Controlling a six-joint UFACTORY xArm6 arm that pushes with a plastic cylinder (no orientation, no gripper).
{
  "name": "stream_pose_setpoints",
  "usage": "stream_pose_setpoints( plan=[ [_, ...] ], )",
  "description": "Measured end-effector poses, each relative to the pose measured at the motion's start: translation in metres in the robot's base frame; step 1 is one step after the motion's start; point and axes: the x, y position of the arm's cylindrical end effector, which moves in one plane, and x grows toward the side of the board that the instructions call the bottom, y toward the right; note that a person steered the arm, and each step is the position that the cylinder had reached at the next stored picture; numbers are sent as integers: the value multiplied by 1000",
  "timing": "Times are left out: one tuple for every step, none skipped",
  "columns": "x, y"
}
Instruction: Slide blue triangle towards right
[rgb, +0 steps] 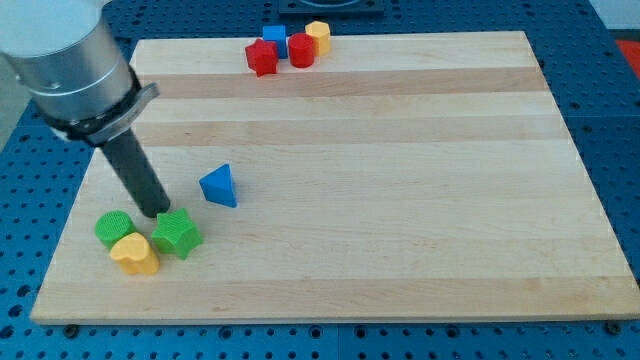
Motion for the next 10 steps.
stream_pose_setpoints(
  plan=[
    [-8,10],
    [-10,43],
    [-15,85],
    [-22,88],
    [-22,107],
    [-22,146],
    [-32,173],
    [-48,177],
    [-66,173],
    [-85,183]
  ],
)
